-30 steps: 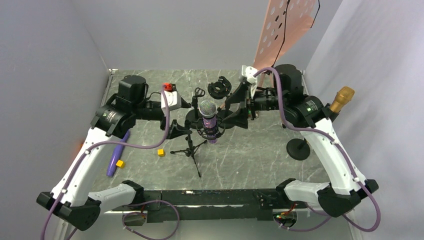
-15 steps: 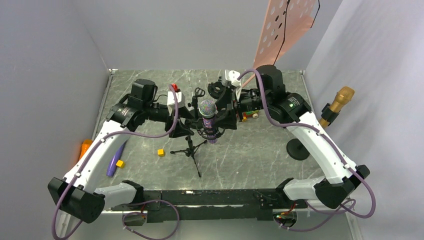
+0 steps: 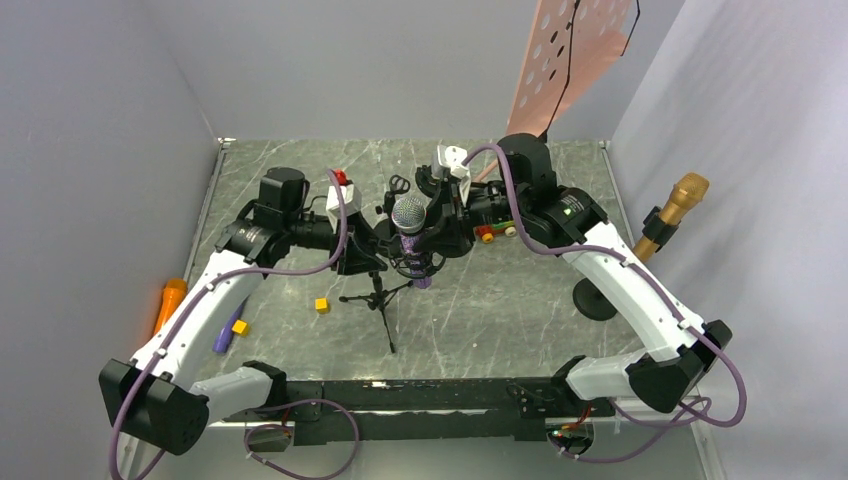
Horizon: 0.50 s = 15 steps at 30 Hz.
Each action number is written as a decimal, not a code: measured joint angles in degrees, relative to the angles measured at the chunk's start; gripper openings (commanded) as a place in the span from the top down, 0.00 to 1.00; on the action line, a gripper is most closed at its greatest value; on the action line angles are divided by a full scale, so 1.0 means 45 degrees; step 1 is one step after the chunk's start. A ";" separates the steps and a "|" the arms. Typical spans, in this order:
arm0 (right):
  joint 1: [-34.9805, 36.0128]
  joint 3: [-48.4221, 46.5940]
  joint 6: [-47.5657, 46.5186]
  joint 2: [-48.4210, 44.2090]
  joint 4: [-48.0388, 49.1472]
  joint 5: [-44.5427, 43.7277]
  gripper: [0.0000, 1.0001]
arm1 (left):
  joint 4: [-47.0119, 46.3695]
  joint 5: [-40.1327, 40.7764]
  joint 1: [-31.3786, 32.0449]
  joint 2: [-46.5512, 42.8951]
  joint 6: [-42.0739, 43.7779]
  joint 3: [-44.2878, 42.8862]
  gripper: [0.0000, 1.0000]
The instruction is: Remove the microphone from the stand
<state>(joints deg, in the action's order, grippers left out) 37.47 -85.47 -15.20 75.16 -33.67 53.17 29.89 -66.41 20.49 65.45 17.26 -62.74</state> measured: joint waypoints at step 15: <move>0.0097 -0.0005 0.0024 0.0141 0.0180 0.0010 1.00 | 0.0233 0.1559 -0.0204 -0.1535 0.0670 -0.0748 0.18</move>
<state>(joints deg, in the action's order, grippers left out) 37.91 -85.49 -15.09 75.79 -32.86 53.21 30.94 -59.40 19.57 58.54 20.27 -66.11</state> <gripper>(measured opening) 0.460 0.867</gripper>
